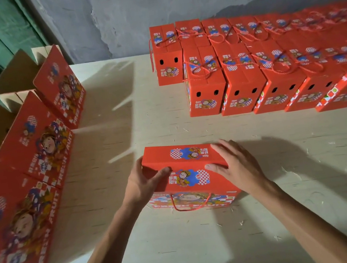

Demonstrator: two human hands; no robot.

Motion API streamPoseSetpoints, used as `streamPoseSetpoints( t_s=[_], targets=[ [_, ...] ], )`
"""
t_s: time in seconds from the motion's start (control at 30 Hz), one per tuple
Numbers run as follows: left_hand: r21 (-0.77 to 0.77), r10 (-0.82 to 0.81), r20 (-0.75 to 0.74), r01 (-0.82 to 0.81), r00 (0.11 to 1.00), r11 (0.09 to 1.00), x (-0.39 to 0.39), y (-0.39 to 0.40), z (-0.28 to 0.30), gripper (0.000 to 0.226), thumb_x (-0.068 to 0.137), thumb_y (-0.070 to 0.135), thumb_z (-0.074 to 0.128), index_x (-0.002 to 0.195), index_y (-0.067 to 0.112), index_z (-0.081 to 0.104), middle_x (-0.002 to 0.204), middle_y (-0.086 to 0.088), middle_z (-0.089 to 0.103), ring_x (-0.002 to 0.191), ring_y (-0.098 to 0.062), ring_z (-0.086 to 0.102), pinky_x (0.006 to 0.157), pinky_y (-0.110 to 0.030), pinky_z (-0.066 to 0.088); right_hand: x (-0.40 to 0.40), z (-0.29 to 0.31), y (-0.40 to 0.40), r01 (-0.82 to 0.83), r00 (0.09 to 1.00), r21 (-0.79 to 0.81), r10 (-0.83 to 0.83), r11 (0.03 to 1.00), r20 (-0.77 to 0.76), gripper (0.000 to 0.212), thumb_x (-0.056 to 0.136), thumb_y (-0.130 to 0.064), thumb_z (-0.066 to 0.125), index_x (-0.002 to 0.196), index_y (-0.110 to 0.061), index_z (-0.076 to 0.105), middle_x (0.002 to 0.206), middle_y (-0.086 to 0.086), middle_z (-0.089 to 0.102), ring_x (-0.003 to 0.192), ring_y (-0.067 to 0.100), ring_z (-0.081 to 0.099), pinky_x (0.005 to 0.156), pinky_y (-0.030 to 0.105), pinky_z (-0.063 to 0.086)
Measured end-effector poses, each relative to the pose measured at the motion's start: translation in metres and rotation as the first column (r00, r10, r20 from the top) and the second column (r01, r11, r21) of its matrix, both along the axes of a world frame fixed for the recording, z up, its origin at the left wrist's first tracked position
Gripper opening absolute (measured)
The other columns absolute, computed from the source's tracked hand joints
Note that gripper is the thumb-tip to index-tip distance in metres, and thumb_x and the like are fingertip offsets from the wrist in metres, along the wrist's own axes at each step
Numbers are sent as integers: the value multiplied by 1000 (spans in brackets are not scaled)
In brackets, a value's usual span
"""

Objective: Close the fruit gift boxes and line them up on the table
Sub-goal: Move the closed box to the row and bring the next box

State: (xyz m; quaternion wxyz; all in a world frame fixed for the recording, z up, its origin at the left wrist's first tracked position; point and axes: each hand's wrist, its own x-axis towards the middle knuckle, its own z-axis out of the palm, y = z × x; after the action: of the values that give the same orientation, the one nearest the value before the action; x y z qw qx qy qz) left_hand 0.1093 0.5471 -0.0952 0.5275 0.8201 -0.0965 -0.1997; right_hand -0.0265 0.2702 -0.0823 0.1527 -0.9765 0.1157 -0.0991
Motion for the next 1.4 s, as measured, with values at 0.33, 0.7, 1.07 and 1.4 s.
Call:
streamPoseSetpoints(
  t_s=[0.33,0.7,1.07,1.4],
  targets=[
    [266,120,575,-323,810,908,-42,-19,1,95,76,74,59,136,2,48,128,-16,53,118,-36,46,105,-50,40,13,4,-8,7,994,-180,13,984,111,58,91,-66,54,118,-20,76,109,0,76,86,24,73,67,35,58],
    [711,-697,498,216,516,669,-52,-37,6,99,86,80,49,157,12,36,161,-1,40,149,-21,36,126,-40,18,11,0,-5,27,996,-95,-18,995,90,64,91,-69,49,130,-23,69,121,0,68,103,24,68,81,38,58],
    [570,-583,589,224,560,791,-47,-40,1,86,69,60,82,138,15,58,131,4,62,120,-23,57,111,-38,34,8,-2,0,-49,998,-272,39,961,-42,58,98,-62,46,149,-35,51,126,10,60,114,31,59,96,43,50],
    [453,-510,772,234,380,860,-37,-29,-25,82,74,60,83,131,3,67,132,-8,69,116,-29,66,102,-46,51,7,7,6,-127,977,-158,151,979,149,42,88,-39,78,123,-16,75,112,1,67,96,24,61,76,38,56]
  ],
)
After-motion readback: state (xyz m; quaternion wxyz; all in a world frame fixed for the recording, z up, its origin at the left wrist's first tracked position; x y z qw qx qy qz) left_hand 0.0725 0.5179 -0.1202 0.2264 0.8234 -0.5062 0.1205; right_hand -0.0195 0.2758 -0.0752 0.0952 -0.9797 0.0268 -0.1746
